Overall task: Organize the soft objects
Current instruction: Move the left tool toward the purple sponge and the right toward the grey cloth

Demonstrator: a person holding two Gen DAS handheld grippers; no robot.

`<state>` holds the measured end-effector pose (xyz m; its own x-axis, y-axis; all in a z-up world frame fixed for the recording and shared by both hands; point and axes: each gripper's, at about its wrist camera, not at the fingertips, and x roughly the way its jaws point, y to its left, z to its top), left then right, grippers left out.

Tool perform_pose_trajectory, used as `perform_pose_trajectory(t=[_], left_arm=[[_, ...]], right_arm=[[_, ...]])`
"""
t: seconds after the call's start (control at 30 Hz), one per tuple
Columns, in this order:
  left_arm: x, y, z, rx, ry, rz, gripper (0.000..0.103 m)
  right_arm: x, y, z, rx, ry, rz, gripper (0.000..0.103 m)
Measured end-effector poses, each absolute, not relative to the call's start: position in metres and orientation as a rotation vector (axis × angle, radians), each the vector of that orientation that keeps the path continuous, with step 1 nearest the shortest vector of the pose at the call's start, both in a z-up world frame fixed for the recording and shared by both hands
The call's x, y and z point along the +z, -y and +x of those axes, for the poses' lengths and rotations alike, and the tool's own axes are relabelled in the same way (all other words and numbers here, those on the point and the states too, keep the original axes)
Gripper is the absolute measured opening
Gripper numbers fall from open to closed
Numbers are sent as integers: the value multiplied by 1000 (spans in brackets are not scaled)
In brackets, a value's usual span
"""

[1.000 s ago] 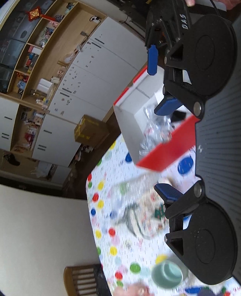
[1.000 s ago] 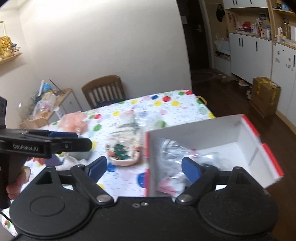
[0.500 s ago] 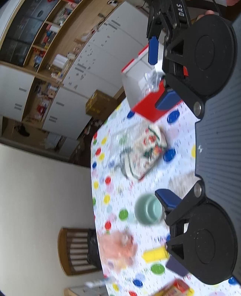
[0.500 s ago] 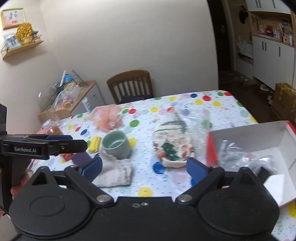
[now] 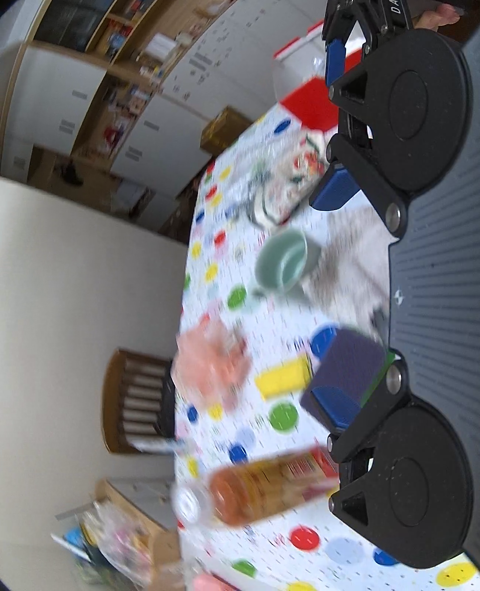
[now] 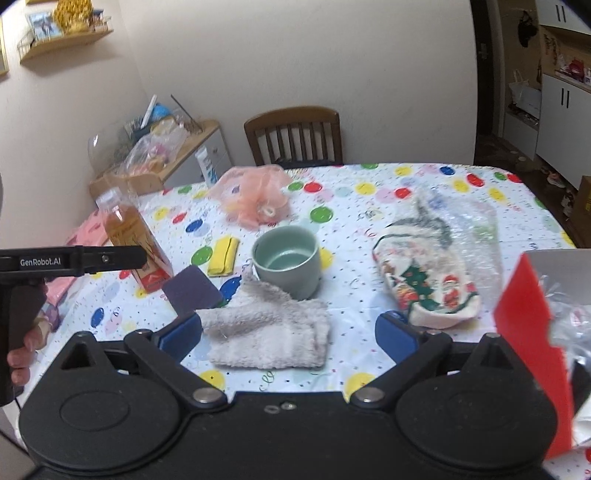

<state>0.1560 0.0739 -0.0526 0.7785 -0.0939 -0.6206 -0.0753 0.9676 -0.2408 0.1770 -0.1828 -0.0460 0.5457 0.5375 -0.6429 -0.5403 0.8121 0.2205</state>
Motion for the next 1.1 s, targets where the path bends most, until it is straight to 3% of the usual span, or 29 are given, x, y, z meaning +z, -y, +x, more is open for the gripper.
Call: perform_pose_trajectory(t=[0.53,0.9,1.1], left_arm=[[-140,-121,199,261,-826,-355,102],[-168,-119,237,405,-894,-387,102],[-175,-113,249,465,-907,-367,102]], right_arm=[[-122,121,228,597,-888,-119,90],[-143,102,251,613,-918,-186,84],[-152,99,258,609,-943,-205,75]])
